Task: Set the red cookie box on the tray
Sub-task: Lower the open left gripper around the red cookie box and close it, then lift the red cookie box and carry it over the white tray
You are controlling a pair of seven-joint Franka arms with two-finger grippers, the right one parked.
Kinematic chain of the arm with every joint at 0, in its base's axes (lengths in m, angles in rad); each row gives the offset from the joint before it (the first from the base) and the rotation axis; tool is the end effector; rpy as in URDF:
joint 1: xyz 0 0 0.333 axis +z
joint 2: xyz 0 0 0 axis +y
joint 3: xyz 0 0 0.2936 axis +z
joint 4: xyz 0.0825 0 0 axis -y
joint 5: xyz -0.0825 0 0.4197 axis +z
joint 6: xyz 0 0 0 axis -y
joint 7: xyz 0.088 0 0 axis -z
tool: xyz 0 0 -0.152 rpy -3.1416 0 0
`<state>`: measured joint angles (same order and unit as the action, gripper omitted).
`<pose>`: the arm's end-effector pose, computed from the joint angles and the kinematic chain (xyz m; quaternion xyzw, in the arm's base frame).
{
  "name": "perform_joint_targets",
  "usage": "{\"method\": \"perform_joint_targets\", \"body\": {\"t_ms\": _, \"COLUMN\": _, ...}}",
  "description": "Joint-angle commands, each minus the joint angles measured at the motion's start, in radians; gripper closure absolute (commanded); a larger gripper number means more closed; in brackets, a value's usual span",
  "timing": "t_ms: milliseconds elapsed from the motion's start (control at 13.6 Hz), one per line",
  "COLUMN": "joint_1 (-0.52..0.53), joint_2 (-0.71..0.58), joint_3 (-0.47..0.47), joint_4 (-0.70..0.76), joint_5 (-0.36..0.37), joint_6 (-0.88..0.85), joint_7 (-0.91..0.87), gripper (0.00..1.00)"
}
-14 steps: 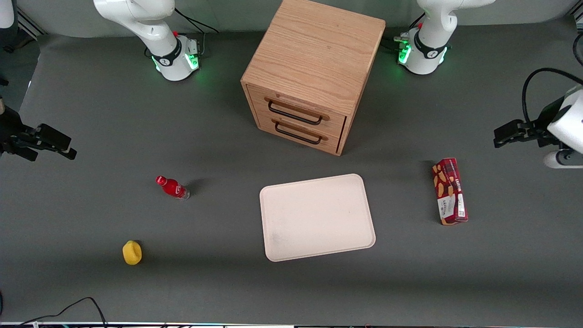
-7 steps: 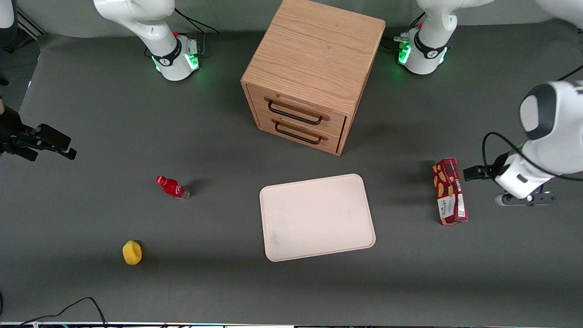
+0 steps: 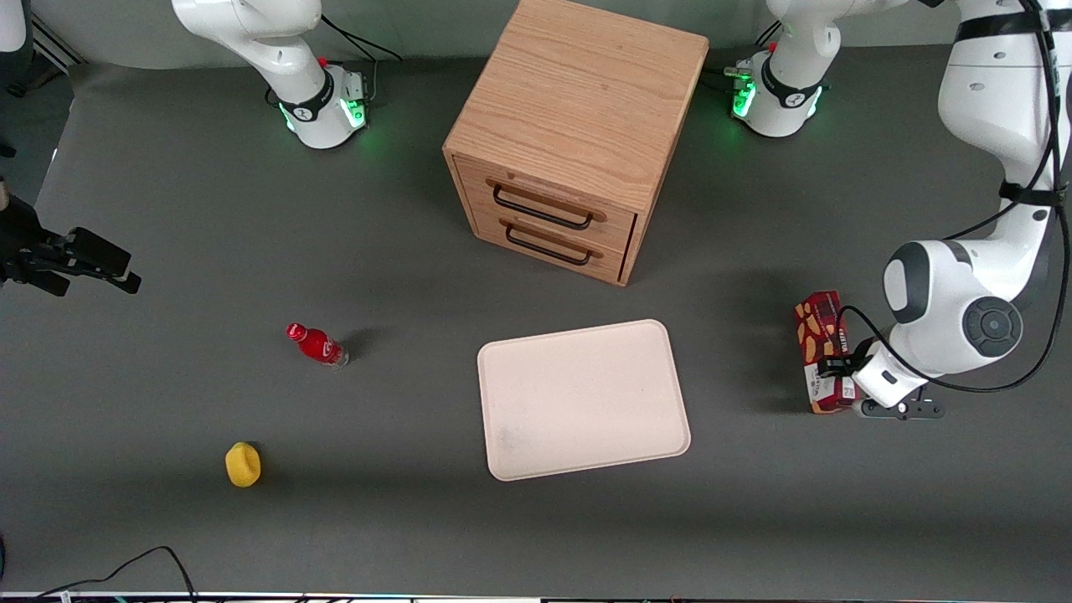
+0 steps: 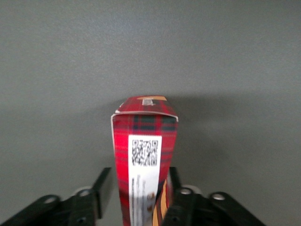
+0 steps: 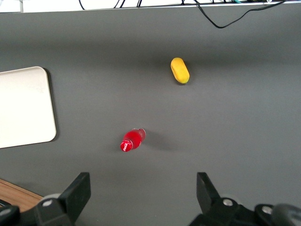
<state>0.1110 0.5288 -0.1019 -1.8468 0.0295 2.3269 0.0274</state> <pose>0.6507 0.0068 0.1451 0.9995 -0.0132 -0.0226 0.0157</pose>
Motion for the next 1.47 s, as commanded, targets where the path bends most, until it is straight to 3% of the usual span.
{"method": "perform_joint_targets", "body": {"t_ms": 0, "joint_1": 0.006, "joint_2": -0.035, "joint_3": -0.004, "joint_4": -0.011, "joint_5": -0.002, "joint_6": -0.017, "joint_7": 0.002, "gripper": 1.0}}
{"method": "perform_joint_targets", "body": {"t_ms": 221, "joint_1": -0.078, "joint_2": -0.043, "joint_3": -0.012, "joint_4": 0.131, "joint_5": -0.002, "joint_6": -0.198, "joint_7": -0.177, "gripper": 1.0}}
{"method": "perform_joint_targets", "body": {"t_ms": 441, "joint_1": -0.206, "joint_2": 0.06, "joint_3": -0.012, "joint_4": 0.41, "joint_5": -0.003, "joint_6": -0.377, "joint_7": -0.364, "gripper": 1.0}}
{"method": "perform_joint_targets", "body": {"t_ms": 662, "joint_1": -0.315, "joint_2": 0.153, "joint_3": -0.013, "joint_4": 0.576, "joint_5": -0.019, "joint_6": -0.439, "joint_7": -0.527, "gripper": 1.0}}
{"method": "perform_joint_targets", "body": {"t_ms": 1029, "joint_1": -0.439, "joint_2": 0.272, "joint_3": -0.01, "joint_4": 0.607, "joint_5": -0.017, "joint_6": -0.247, "joint_7": -0.598, "gripper": 1.0}}
{"method": "perform_joint_targets", "body": {"t_ms": 1397, "joint_1": -0.448, "joint_2": 0.313, "joint_3": -0.009, "joint_4": 0.598, "joint_5": 0.03, "joint_6": -0.185, "joint_7": -0.606, "gripper": 1.0}}
